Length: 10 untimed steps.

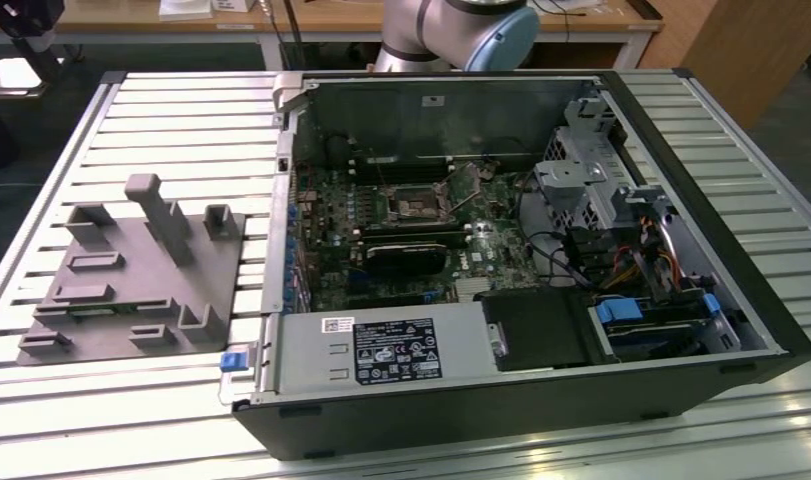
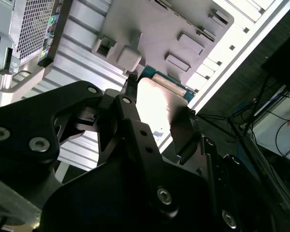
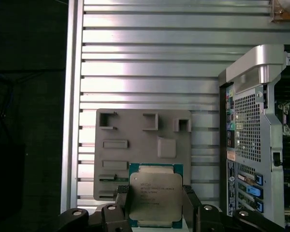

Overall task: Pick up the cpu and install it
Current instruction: 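Pick up the cpu and move it towards the insertion slot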

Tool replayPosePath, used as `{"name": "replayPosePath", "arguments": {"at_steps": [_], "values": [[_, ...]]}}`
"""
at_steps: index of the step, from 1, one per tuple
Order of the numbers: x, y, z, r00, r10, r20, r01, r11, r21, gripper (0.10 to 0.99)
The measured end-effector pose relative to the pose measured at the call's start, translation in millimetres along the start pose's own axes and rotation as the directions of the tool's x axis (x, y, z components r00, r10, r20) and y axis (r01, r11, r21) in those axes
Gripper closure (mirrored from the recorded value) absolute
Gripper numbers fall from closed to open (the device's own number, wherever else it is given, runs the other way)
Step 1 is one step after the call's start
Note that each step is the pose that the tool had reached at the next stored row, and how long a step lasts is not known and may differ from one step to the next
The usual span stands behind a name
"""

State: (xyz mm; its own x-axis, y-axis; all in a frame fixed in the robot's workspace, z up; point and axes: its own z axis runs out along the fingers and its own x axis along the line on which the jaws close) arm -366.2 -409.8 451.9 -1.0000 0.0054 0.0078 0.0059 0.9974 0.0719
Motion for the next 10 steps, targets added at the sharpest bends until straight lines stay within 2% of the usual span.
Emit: {"name": "replayPosePath", "arguments": {"at_steps": [10], "values": [[-6.6, 0.0, 0.0, 1.0000, 0.000, 0.0000, 0.000, 1.0000, 0.000, 0.561]]}}
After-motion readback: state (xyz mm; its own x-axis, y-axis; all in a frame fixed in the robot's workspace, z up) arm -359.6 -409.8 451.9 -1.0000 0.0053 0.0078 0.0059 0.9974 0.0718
